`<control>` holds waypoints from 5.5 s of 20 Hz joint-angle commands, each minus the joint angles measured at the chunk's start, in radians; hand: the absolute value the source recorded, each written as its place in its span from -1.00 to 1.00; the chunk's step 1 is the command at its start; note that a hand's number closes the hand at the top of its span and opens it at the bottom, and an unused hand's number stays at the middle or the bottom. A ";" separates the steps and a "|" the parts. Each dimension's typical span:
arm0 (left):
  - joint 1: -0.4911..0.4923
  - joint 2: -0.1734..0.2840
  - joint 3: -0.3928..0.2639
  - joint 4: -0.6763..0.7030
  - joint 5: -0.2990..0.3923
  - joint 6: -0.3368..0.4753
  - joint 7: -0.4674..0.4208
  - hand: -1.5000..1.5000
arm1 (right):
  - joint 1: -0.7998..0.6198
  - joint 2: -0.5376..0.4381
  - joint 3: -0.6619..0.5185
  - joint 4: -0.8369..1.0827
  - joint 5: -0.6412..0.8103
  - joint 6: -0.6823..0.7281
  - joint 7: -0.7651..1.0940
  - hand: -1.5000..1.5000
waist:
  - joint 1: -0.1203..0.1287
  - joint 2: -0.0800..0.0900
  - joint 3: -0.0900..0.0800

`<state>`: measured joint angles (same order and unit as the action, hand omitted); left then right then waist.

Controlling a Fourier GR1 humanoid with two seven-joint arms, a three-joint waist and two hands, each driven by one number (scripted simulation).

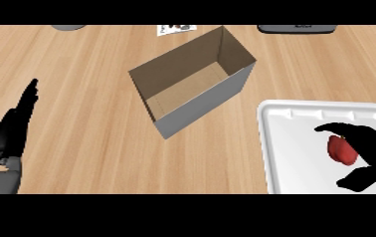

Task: Pick the bell pepper from the tray and place it in the cardboard box

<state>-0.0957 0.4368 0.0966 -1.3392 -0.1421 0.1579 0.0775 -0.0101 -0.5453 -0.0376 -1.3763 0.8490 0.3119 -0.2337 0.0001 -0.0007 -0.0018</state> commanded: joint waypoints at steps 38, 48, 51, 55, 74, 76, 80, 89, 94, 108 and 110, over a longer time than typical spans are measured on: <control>-0.037 -0.081 0.022 0.053 -0.080 -0.018 -0.017 0.00 | -0.442 0.495 0.186 -0.579 0.195 0.037 0.675 1.00 | 0.013 0.004 0.001; -0.009 -0.088 0.030 -0.010 -0.090 -0.020 -0.016 0.00 | -0.746 0.544 0.149 -0.156 0.065 -0.221 0.823 1.00 | 0.023 0.005 0.002; 0.018 -0.061 0.046 -0.038 -0.062 -0.072 0.000 0.00 | -0.885 0.545 0.093 -0.017 -0.001 -0.225 0.828 1.00 | 0.023 0.004 0.002; -0.024 -0.047 0.052 -0.075 -0.058 -0.092 0.057 0.00 | -0.926 0.545 0.143 0.221 -0.032 -0.411 0.750 1.00 | 0.028 0.005 0.002; -0.047 -0.102 0.032 0.024 -0.114 -0.046 -0.048 0.00 | -1.209 0.539 0.048 0.948 -0.302 -0.732 0.502 -1.00 | 0.056 0.019 0.002; -0.111 -0.068 0.050 0.048 -0.086 -0.097 -0.019 0.00 | -1.238 0.545 0.104 0.964 -0.337 -0.821 0.514 -1.00 | 0.075 0.023 0.002; -0.074 -0.074 0.065 0.057 -0.092 -0.076 -0.017 0.00 | -1.192 0.545 0.045 0.923 -0.382 -0.916 0.354 -1.00 | 0.048 0.019 0.002; 0.001 -0.083 0.069 -0.062 -0.097 -0.070 0.033 0.00 | -1.070 0.542 -0.055 0.753 -0.517 -0.947 0.204 -1.00 | 0.008 0.000 0.003; 0.001 -0.068 0.096 -0.059 -0.087 -0.080 0.050 0.00 | -0.963 0.394 -0.084 0.567 -0.583 -0.785 0.250 -1.00 | -0.015 -0.006 0.002; 0.040 -0.093 0.121 0.031 -0.098 -0.060 -0.074 0.00 | -0.396 0.094 -0.171 -0.006 -0.775 -0.422 0.324 -1.00 | -0.026 -0.004 0.001; -0.017 -0.106 0.090 0.009 -0.111 -0.068 -0.010 0.00 | -0.359 0.034 -0.199 -0.030 -0.794 -0.359 0.335 -1.00 | -0.020 -0.002 0.002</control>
